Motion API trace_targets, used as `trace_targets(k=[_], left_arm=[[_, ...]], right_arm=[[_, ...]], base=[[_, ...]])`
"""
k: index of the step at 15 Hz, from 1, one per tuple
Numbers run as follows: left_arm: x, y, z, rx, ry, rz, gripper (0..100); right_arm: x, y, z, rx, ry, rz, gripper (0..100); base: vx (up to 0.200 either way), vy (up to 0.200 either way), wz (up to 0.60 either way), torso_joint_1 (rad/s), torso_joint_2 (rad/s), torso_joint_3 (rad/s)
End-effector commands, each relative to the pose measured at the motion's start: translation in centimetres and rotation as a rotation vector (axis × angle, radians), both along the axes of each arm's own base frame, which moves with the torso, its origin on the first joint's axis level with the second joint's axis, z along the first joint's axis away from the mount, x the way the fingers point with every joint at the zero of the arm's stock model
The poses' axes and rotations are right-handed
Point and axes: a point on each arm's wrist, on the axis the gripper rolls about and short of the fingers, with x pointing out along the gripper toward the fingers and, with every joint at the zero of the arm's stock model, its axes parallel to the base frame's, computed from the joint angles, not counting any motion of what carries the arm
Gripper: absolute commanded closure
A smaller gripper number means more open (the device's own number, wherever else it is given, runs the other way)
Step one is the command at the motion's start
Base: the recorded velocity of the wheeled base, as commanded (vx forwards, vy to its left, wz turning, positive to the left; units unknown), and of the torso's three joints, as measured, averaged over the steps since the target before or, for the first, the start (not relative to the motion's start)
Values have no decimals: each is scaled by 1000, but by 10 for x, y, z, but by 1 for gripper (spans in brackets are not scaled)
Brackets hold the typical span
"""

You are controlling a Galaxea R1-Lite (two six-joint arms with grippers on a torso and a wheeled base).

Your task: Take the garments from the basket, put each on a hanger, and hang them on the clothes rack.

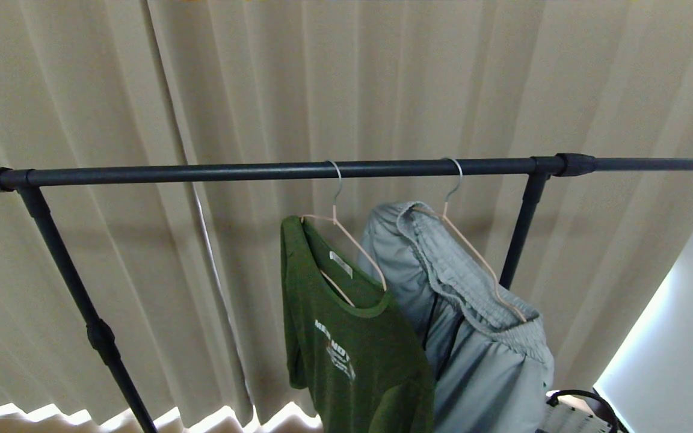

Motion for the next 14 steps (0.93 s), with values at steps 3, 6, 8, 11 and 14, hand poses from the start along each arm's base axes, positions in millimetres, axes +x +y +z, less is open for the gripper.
trace_targets(k=[3, 6, 8, 11, 14], left_arm=[[-4, -3, -1, 5, -49, -121, 0], [-4, -3, 0, 20, -52, -147, 0], [-4, -3, 0, 28, -52, -151, 0], [-4, -3, 0, 28, -52, -151, 0], [-4, -4, 0, 28, -54, -152, 0]], right_arm=[[-38, 1, -28, -1, -80, -5, 0], [-48, 0, -37, -1, -143, 18, 0], [-48, 0, -38, 3, -145, 22, 0], [-42, 1, -45, 17, -168, 35, 0], [-35, 1, -49, 47, -246, 56, 0]], base=[[0, 0, 0, 0, 0, 0], [0, 0, 0, 0, 0, 0], [0, 0, 0, 0, 0, 0], [0, 0, 0, 0, 0, 0], [0, 0, 0, 0, 0, 0]])
